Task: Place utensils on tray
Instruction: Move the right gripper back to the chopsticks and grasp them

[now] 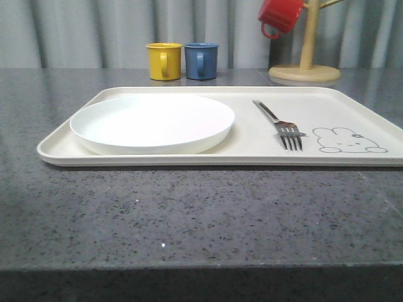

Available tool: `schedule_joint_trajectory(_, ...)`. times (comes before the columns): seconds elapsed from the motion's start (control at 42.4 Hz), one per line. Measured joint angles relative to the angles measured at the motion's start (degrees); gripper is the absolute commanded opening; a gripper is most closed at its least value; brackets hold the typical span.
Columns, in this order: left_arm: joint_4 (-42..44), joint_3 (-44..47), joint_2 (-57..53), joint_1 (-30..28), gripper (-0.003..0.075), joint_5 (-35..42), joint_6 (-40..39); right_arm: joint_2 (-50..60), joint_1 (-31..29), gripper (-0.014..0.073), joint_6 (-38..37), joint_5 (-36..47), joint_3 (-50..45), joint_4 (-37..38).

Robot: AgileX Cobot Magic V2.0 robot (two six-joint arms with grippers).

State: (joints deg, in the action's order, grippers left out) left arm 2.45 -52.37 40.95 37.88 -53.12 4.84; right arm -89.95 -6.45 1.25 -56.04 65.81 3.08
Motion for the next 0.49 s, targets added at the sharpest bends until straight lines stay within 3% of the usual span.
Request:
schedule_joint_trajectory(0.259,0.0,0.0,0.0,0.0,0.0368,0.0,0.0,5.8,7.0,0.0043,3.2,-0.6,1.9,-9.8)
schedule_joint_trajectory(0.495,0.0,0.0,0.0,0.0,0.0368,0.0,0.0,4.2,12.6,0.0045,3.6,0.3,2.6,-21.2)
